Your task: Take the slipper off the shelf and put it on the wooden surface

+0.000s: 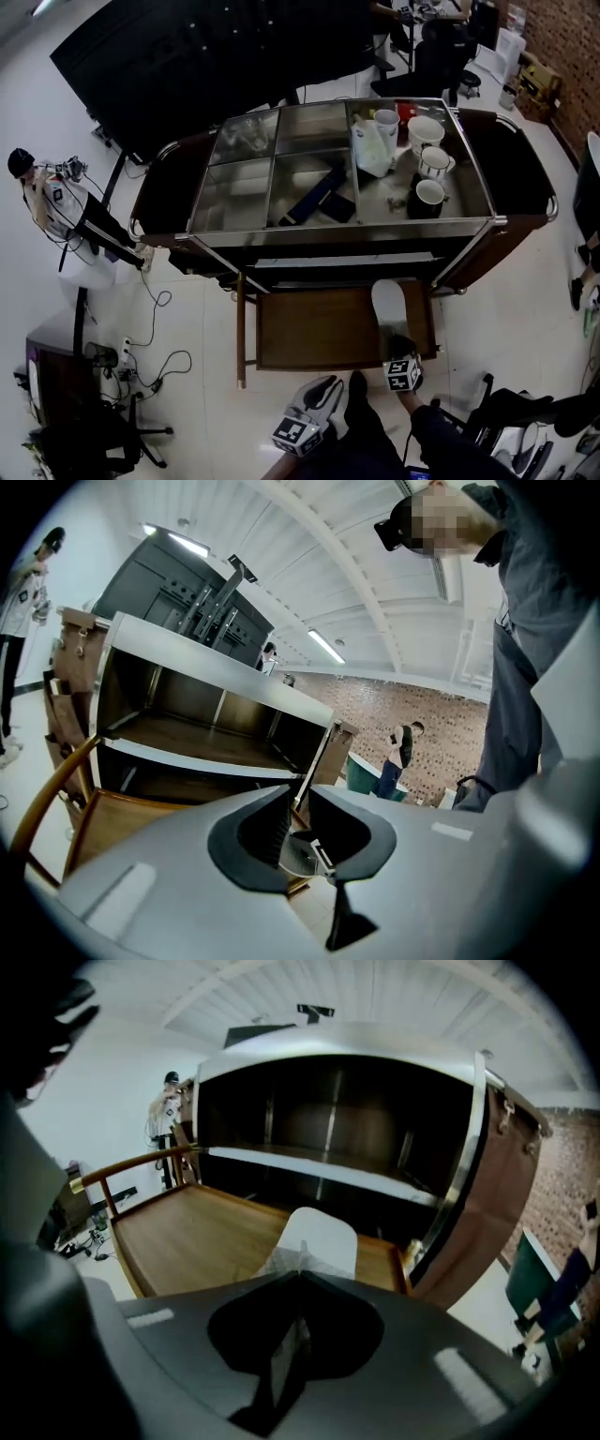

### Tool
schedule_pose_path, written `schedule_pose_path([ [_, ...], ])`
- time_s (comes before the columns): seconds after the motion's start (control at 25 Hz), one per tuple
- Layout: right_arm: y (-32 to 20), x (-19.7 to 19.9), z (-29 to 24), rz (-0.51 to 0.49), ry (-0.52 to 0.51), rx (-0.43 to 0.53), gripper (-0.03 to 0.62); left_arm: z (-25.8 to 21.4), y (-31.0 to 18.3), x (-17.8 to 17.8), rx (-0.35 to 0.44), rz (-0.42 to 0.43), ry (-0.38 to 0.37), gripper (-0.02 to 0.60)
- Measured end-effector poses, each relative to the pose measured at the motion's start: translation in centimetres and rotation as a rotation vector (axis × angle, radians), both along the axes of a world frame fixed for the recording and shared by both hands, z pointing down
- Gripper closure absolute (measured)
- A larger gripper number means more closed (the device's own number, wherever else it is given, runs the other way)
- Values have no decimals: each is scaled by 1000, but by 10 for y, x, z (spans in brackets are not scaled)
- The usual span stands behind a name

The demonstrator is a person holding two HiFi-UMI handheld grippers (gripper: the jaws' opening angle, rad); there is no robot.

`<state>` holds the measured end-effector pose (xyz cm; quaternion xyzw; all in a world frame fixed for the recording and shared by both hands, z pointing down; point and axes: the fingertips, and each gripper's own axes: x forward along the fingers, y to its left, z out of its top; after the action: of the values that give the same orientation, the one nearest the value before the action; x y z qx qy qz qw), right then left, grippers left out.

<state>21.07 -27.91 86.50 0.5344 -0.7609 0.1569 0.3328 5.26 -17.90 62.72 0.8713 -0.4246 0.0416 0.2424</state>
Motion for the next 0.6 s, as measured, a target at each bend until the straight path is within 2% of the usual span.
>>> schedule_pose_path([
  [0.12, -7, 10, 32, 33, 25, -87, 588, 5, 26, -18, -26, -23, 5, 503],
  [0.2, -13, 17, 39, 57, 50, -113, 559, 7, 39, -27, -25, -34, 4, 503],
  [0.32, -5, 14, 8, 112, 9, -69, 516, 2, 57, -42, -5, -50, 16, 505],
  [0.52, 65, -33, -62, 42, -121, 36, 513, -1, 97, -55, 21, -28, 44, 505],
  [0.6, 104, -52, -92, 11, -184, 78, 538, -6, 117, -55, 42, 3, 52, 505],
])
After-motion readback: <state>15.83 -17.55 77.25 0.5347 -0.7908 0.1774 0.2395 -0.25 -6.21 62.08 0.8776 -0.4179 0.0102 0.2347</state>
